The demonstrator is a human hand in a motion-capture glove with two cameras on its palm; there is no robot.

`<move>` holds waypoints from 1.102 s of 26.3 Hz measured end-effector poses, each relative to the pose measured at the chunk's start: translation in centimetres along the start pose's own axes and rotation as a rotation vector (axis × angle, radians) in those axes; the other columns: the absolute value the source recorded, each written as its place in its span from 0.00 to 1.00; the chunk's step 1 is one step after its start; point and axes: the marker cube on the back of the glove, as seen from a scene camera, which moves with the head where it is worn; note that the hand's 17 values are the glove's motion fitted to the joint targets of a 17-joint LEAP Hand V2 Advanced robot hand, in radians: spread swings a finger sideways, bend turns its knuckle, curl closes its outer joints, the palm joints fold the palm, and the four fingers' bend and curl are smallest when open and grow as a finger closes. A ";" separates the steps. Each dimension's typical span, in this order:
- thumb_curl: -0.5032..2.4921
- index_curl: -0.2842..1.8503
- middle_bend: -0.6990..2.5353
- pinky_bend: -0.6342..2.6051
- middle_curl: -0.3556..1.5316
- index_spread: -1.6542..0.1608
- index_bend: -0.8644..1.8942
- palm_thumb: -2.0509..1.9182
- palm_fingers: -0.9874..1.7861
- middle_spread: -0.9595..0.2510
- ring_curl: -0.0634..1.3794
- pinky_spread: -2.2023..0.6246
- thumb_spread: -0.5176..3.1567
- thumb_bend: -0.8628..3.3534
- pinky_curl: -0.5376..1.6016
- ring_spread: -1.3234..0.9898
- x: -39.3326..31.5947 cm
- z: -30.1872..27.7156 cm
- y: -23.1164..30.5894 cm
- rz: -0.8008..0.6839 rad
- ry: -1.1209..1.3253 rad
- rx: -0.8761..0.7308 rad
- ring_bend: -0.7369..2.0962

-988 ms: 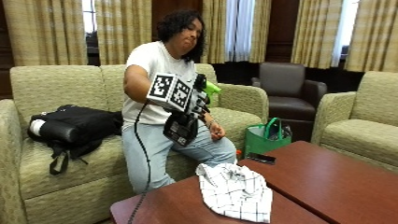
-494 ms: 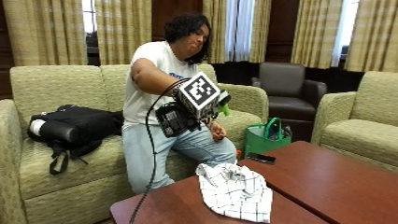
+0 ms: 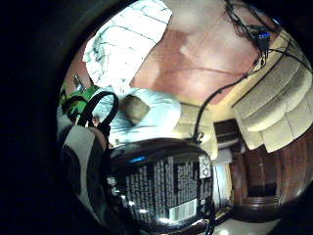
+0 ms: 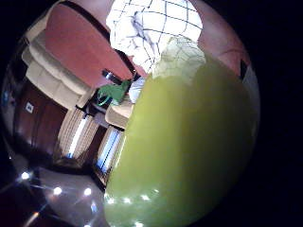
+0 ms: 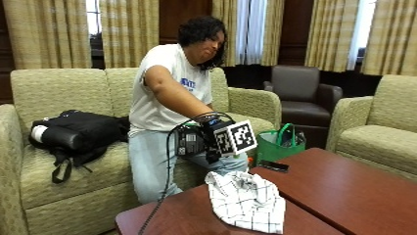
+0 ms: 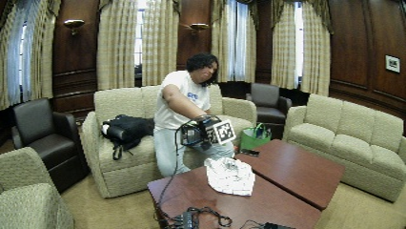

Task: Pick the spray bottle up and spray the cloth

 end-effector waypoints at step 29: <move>0.45 0.41 0.44 0.33 0.49 0.77 0.46 0.75 0.85 0.65 0.39 0.68 0.22 0.20 0.45 0.49 -1.0 11.1 -12.3 0.080 0.064 -0.165 0.51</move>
